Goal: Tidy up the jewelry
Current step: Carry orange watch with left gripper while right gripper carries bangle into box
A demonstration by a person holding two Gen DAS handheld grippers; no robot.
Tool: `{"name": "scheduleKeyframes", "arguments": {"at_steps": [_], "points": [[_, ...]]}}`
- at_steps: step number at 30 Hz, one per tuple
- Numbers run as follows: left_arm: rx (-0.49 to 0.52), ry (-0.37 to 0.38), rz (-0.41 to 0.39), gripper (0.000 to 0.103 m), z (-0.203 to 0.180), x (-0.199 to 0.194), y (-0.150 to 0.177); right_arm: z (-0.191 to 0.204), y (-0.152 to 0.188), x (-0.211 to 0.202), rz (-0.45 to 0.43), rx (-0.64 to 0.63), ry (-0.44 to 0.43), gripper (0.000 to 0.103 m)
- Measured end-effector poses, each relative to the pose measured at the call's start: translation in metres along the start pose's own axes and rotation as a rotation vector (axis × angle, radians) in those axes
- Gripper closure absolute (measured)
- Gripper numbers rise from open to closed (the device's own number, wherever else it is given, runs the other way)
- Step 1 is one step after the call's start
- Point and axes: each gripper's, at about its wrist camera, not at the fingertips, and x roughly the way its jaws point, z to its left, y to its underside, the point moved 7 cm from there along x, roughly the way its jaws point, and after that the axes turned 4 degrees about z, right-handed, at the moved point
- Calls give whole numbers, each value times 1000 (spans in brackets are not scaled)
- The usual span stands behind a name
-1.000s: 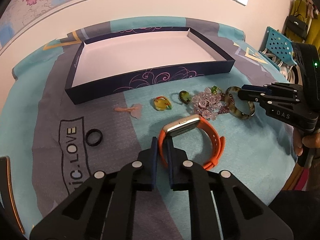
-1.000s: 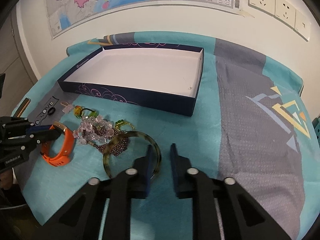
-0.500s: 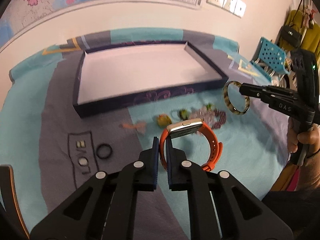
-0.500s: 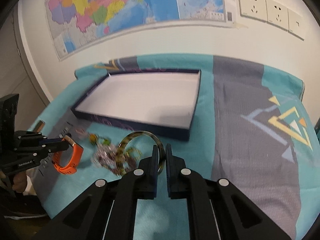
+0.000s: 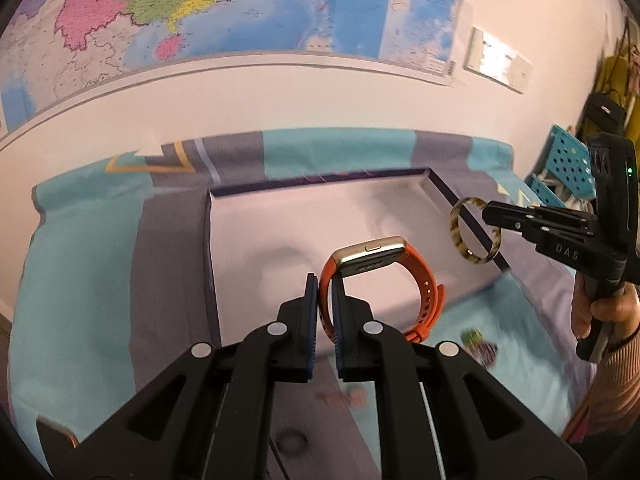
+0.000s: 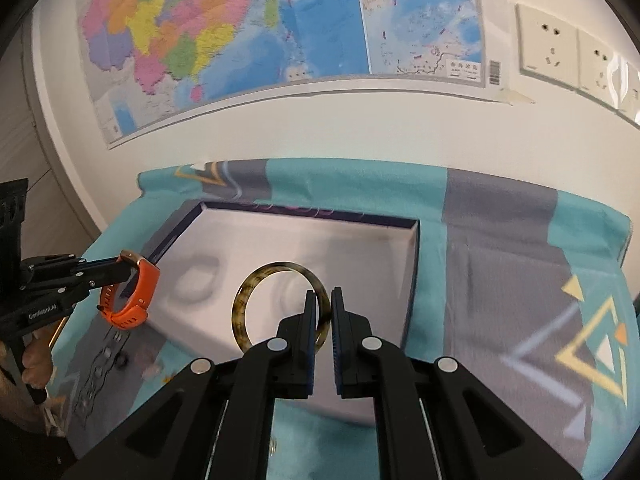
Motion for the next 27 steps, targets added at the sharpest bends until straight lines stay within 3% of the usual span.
{"name": "scheduleKeyframes", "arguments": {"at_steps": [15,27], "points": [[-8,-28,103,95,14,86,-47,-19,-37,91,124,104,29,97],[-7,-75,189,95,24,133,-58,-19,-49,115,183,137,44,97]]}}
